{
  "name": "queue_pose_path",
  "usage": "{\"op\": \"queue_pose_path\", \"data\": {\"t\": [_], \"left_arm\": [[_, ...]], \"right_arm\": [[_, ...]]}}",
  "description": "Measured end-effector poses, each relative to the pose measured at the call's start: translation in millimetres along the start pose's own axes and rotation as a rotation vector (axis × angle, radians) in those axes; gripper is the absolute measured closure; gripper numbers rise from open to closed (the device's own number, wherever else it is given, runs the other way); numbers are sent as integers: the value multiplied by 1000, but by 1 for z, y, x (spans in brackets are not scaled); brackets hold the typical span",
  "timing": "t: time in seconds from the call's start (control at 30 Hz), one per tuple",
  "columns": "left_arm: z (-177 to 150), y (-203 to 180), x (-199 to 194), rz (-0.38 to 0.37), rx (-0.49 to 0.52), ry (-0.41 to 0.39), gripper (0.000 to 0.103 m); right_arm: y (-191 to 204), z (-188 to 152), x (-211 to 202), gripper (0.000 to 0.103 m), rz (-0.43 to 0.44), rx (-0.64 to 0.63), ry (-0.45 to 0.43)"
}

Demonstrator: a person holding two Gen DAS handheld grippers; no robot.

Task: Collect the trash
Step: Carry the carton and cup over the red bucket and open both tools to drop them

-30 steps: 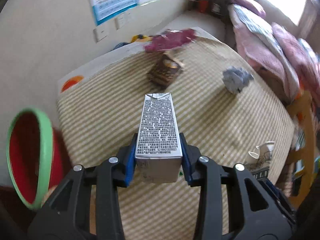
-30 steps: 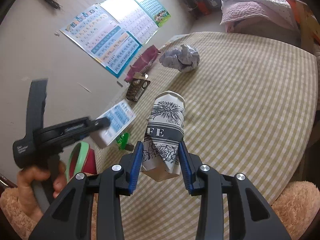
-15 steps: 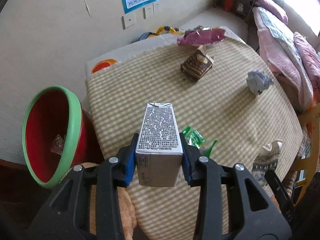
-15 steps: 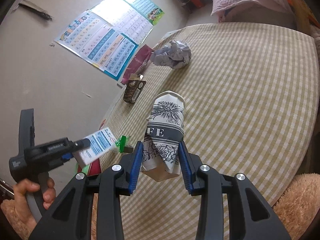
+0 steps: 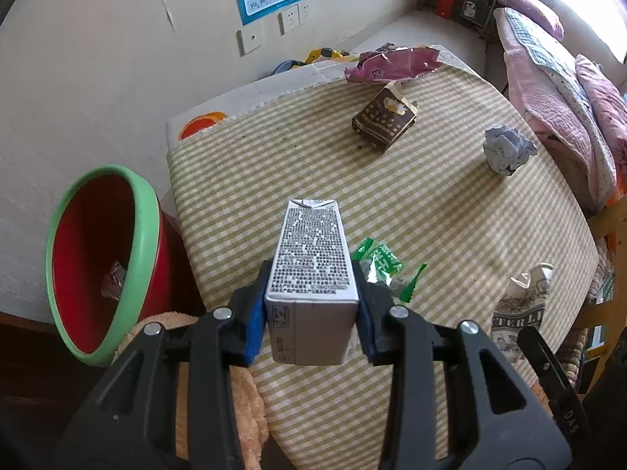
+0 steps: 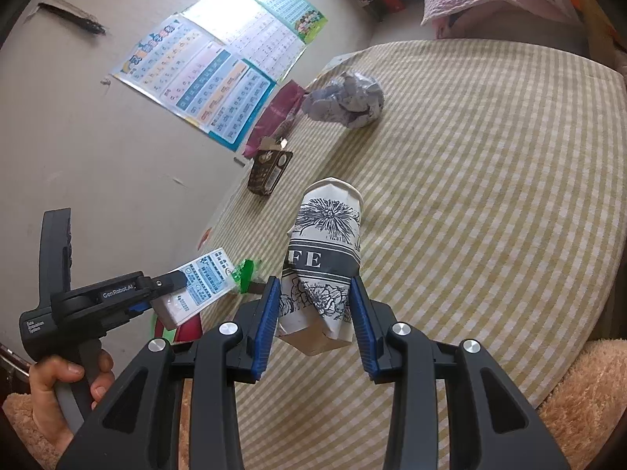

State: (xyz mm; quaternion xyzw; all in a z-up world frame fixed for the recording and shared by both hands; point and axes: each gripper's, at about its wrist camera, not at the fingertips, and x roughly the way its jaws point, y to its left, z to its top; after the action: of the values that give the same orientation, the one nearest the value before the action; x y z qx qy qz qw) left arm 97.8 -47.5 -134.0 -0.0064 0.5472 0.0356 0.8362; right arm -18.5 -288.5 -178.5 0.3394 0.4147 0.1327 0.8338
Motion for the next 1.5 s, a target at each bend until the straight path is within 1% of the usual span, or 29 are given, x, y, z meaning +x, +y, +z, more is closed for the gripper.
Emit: {"op": "queue_pose_path", "data": {"t": [0.23, 0.33, 0.43, 0.53, 0.67, 0.77, 0.87, 1.0, 1.1, 1.3, 1.5], "left_arm": [[-7, 18, -6, -45, -28, -7, 66], [-14, 26, -11, -82, -34, -11, 66], [-23, 31, -18, -117, -23, -22, 66], [-30, 33, -25, -144, -6, -40, 66], [-41, 38, -33, -211, -4, -51, 66], [-47, 42, -41, -206, 25, -87, 66], [-47, 49, -51, -204, 34, -129, 66], [-45, 57, -65, -200, 53, -194, 66], [-43, 66, -72, -197, 54, -226, 66], [-42, 101, -73, -194, -2, -256, 66], [-43, 147, -70, -139, -76, -288, 66]], "right_arm": [[11, -1, -5, 68, -36, -48, -27], [14, -4, -6, 68, -53, -77, -34], [22, -10, -4, 68, -99, -119, -39], [32, -16, -4, 68, -140, -153, -26], [44, -20, -16, 68, -175, -174, -44], [53, -17, -25, 68, -187, -179, -61], [65, -17, -30, 68, -194, -199, -65], [90, -21, -26, 68, -185, -248, -44], [108, -20, -22, 68, -186, -285, -37], [145, -17, -10, 68, -186, -355, -30], [180, -19, 10, 68, -172, -428, 2]]}}
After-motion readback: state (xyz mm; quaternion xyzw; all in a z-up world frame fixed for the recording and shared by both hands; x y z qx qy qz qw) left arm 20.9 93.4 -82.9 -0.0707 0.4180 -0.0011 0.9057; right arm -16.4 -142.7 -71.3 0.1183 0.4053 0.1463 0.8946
